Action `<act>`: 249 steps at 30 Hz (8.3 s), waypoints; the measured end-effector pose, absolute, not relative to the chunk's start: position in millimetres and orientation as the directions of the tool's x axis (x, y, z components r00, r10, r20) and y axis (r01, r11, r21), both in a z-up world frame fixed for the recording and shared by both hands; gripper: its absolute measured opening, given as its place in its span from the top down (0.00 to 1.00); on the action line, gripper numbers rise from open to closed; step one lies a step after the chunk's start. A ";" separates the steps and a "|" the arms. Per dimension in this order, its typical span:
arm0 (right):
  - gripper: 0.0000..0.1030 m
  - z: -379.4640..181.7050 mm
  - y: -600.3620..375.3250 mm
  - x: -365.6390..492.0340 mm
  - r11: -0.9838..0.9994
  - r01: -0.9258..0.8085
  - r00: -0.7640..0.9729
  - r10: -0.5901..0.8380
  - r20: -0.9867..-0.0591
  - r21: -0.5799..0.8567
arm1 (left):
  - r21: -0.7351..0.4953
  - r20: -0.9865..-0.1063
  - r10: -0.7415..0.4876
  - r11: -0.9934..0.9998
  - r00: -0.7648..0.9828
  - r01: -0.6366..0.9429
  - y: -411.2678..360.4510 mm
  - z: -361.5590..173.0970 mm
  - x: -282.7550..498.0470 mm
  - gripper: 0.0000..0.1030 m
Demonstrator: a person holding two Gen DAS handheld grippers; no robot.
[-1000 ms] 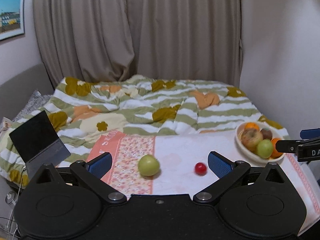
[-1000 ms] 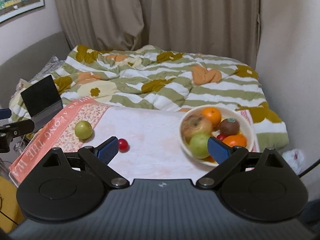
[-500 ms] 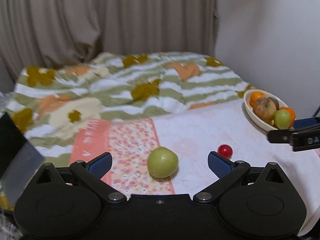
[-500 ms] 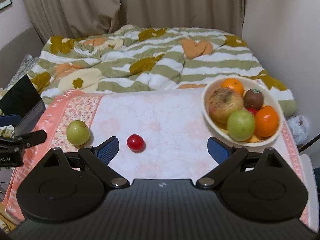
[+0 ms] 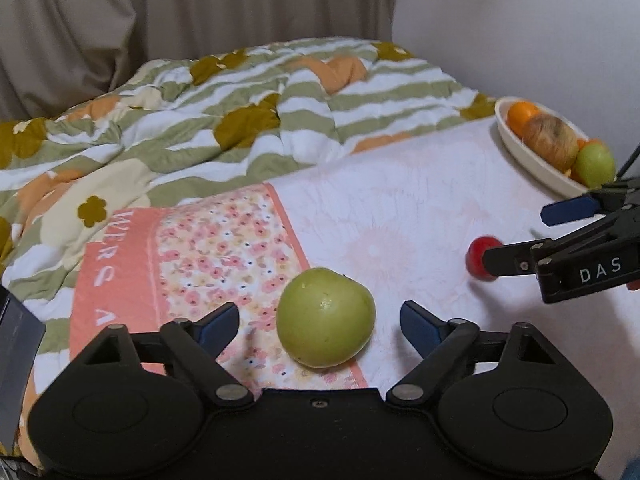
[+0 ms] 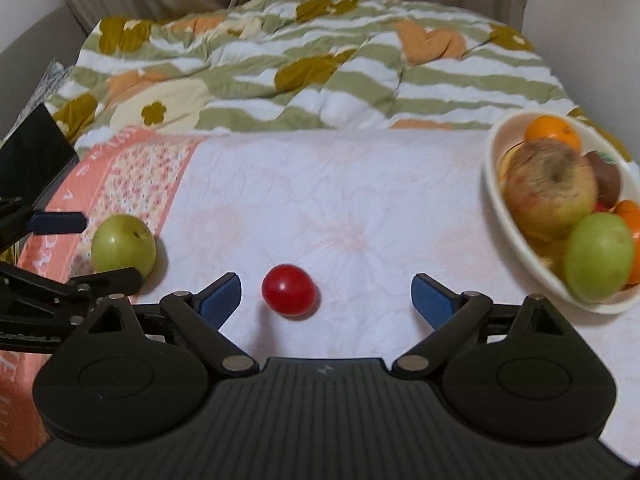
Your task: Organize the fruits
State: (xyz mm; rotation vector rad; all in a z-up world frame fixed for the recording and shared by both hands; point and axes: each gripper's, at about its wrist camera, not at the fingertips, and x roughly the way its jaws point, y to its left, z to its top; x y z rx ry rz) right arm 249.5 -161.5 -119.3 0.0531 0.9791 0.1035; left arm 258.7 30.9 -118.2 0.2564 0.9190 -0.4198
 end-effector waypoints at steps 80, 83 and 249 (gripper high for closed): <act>0.54 -8.2 -420.3 153.1 0.993 -0.027 0.715 0.101 -0.692 0.116 | -0.059 -0.646 -0.330 0.921 0.688 0.385 -203.0 -4.7 168.0 0.42; 0.54 -11.6 -442.4 168.9 0.993 -0.037 0.710 0.108 -0.696 0.115 | -0.061 -0.647 -0.328 0.922 0.689 0.382 -223.3 -7.1 183.9 0.42; 0.00 16.6 -283.9 51.2 0.999 0.033 0.716 -0.008 -0.699 0.023 | 0.052 -0.602 -0.055 0.993 0.796 0.108 -50.6 25.9 50.2 0.00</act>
